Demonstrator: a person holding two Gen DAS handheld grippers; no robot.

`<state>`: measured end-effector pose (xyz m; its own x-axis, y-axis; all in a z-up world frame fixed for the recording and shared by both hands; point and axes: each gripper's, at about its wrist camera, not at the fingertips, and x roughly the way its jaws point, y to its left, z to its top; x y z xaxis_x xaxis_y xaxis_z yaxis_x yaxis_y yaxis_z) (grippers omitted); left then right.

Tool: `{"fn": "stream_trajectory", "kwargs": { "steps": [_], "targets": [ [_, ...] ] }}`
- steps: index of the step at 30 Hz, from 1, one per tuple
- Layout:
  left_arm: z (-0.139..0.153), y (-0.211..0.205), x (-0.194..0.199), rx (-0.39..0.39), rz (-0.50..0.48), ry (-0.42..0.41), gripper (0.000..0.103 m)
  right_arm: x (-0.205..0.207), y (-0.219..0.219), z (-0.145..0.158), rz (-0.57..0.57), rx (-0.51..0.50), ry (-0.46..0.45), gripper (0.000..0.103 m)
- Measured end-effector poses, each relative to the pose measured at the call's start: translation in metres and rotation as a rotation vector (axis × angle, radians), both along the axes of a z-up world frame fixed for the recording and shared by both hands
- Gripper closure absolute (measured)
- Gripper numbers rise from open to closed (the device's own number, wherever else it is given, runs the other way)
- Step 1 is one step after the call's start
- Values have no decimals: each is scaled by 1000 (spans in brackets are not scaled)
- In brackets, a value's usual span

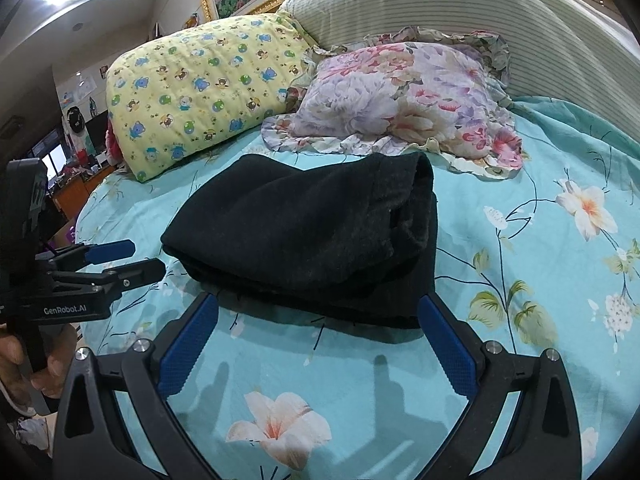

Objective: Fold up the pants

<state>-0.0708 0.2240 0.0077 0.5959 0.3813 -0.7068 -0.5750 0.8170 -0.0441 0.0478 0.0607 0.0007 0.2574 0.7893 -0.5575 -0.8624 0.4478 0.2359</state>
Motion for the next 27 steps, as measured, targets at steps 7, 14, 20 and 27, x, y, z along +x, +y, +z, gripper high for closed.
{"fn": "stream_trajectory", "kwargs": {
  "steps": [7, 14, 20, 27],
  "targets": [
    [-4, -3, 1, 13, -1, 11, 20, -1, 4, -2, 8, 6, 0, 3],
    [-5, -2, 2, 17, 2, 14, 20, -2, 10, -2, 14, 6, -3, 3],
    [-8, 0, 2, 18, 0, 20, 20, -3, 12, -3, 17, 5, -1, 3],
    [-12, 0, 4, 17, -3, 28, 20, -3, 15, -4, 20, 4, 5, 3]
  ]
}}
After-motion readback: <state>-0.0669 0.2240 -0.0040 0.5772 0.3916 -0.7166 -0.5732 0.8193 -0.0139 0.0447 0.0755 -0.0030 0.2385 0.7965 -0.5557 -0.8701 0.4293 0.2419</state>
